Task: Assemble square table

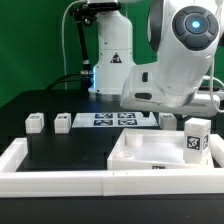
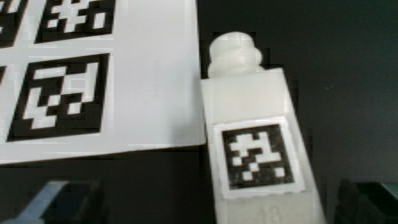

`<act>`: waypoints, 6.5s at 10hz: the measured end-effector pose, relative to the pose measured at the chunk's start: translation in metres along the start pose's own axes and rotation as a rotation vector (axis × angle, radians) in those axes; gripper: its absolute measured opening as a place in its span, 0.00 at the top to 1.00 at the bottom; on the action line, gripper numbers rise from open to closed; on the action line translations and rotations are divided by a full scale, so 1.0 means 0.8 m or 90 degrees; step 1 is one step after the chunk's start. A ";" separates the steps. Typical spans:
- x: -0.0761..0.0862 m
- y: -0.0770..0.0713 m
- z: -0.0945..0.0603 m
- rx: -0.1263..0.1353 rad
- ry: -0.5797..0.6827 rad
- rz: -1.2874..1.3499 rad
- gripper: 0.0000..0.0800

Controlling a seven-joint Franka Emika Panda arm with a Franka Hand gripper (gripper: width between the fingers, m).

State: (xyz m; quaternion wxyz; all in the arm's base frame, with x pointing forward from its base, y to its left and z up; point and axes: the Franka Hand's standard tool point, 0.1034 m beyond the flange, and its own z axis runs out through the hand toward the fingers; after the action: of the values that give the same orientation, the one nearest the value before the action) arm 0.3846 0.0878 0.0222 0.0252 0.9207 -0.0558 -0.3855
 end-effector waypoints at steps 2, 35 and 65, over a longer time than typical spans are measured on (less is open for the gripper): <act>0.004 -0.006 -0.005 0.022 0.049 -0.045 0.19; 0.002 0.007 0.020 0.033 0.022 -0.005 0.64; 0.018 0.093 -0.167 -0.022 0.820 -0.108 0.64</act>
Offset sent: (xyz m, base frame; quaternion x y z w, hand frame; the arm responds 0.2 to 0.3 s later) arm -0.0050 0.0109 0.0036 0.1094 0.1183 -0.0691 0.9845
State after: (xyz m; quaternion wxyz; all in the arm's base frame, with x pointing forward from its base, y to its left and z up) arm 0.4840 0.0125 0.1123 0.0379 0.9683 0.0496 0.2420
